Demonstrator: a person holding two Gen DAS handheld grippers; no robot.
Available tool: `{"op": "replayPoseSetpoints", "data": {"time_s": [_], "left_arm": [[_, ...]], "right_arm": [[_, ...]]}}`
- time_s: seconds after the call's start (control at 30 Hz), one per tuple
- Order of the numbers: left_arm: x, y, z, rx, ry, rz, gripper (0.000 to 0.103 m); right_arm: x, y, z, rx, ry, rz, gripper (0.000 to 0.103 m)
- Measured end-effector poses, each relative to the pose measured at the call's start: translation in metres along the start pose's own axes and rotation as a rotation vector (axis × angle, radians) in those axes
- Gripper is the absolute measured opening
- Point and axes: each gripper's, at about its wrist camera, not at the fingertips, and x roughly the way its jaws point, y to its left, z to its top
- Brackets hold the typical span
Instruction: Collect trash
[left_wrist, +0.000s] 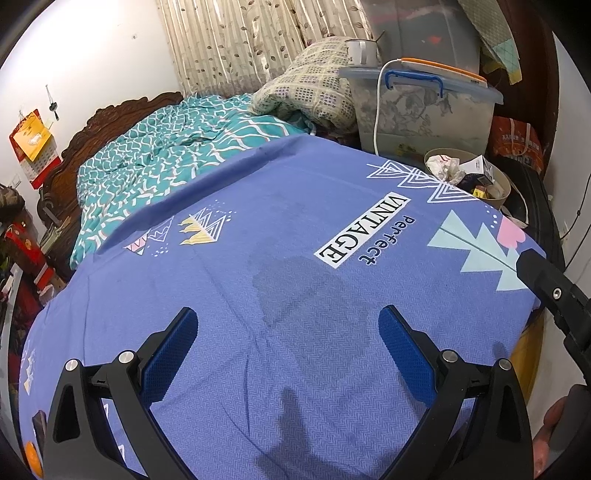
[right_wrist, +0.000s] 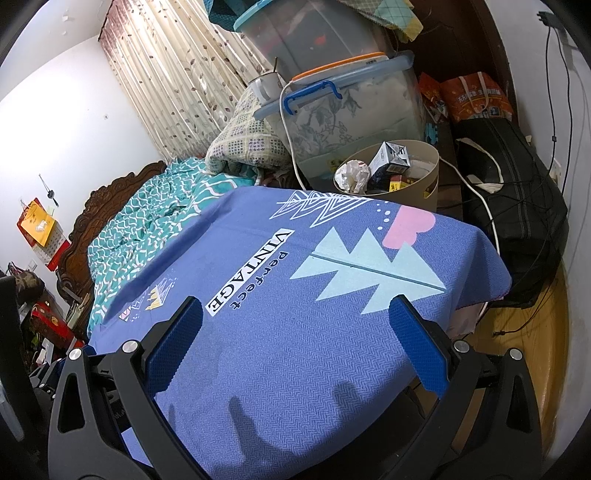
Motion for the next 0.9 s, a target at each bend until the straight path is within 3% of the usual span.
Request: {"op": "replayPoseSetpoints", "data": {"time_s": [0.9], "left_arm": [[0.0023,-0.0028,0.0015,0.019,0.009,-0.020,0.094]], "right_arm": [[0.0011,-0.0025,0.0024,0.001,0.002,0.005,0.100]]}}
